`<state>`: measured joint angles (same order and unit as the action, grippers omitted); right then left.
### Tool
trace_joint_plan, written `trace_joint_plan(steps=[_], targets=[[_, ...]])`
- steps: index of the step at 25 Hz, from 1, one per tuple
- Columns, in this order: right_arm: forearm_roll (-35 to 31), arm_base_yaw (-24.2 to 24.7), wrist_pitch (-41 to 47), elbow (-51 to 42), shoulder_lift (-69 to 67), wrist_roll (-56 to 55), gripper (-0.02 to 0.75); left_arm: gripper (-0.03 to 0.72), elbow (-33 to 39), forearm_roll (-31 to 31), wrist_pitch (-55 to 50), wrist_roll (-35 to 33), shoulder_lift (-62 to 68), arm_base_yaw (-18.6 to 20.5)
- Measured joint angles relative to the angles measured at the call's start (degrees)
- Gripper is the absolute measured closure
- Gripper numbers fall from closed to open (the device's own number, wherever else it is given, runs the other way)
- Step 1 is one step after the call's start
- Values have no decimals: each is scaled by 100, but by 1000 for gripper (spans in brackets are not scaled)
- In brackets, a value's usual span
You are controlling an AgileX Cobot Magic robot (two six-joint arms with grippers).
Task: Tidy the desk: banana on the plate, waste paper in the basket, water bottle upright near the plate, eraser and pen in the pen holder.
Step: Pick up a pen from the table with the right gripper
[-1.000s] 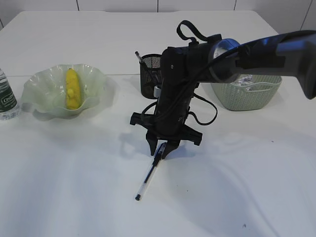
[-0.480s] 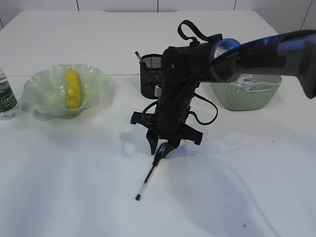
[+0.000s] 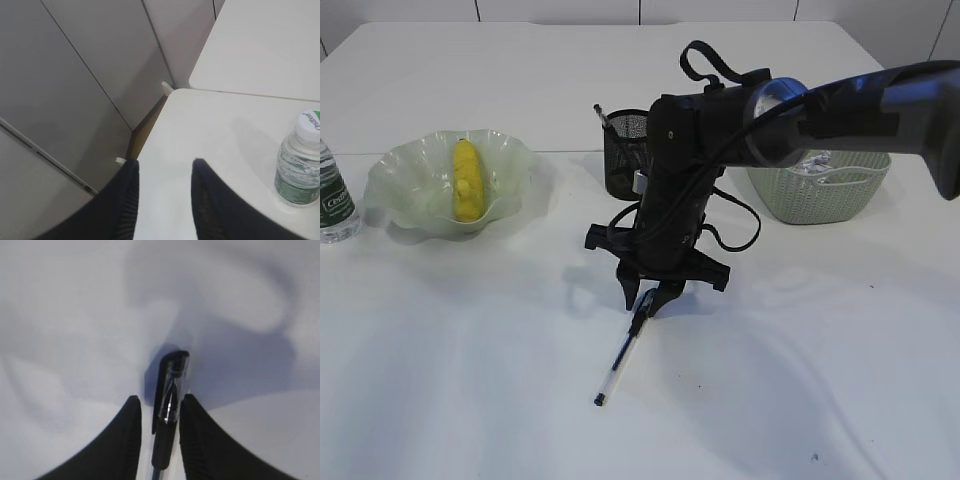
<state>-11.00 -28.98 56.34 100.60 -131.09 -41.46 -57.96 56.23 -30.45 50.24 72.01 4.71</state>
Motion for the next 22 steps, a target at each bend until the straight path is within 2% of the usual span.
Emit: trace_joint_plan(steps=[22], targets=[[349,0,-67,0,0,0,535,447,0,0,5,0,0,0]])
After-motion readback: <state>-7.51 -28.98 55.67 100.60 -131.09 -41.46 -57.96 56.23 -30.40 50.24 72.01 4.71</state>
